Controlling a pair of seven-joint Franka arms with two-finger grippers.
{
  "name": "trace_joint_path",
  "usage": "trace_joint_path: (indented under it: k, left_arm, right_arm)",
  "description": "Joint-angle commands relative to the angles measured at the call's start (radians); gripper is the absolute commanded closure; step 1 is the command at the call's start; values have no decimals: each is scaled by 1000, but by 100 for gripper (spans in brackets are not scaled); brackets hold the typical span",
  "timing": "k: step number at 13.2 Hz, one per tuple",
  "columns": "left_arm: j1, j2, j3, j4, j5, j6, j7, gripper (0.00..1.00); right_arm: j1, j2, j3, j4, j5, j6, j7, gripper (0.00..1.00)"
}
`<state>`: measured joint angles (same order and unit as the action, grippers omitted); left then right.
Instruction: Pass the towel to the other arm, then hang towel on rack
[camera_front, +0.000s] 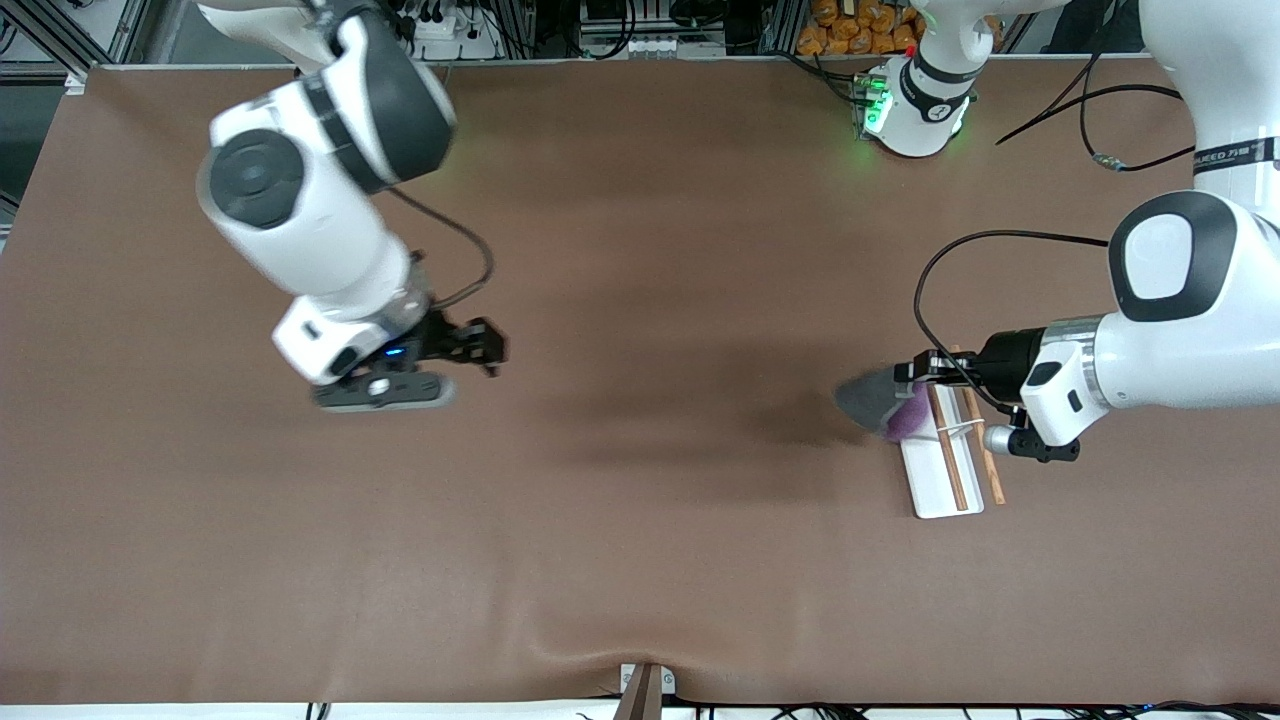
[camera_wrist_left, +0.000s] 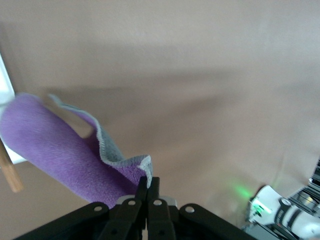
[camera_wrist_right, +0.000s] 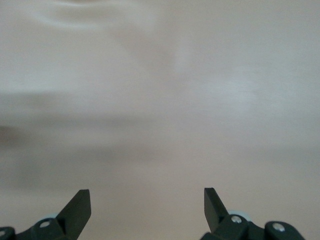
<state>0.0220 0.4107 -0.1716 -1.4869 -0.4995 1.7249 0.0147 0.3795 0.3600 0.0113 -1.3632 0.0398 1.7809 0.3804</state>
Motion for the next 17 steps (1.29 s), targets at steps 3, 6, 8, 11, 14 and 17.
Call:
trace_joint_path:
  k: [3,6,8,11,14,17]
  left_arm:
    - [10,22,0,25,143,27,13,100]
    - [42,22,6,25,196,27,103,100]
    - [107,19,4,22,197,24,169,100]
    - [176,16,4,16,196,16,252,100]
    - [237,17,4,11,196,-14,345,100]
    - [268,22,6,10,197,-28,381,100]
  right_arm:
    - [-187,-223,19,-246,-21,-44,-193,0]
    - [-311,-289,19,-258,-21,-113,-348,0]
    - [-391,-325,19,-258,-21,-147,-486,0]
    - [-436,-368,18,-258,-24,-159,-518,0]
    - [-472,-378,19,-246,-31,-194,-489,0]
    - [-472,-378,24,-229,-18,-248,-315,0]
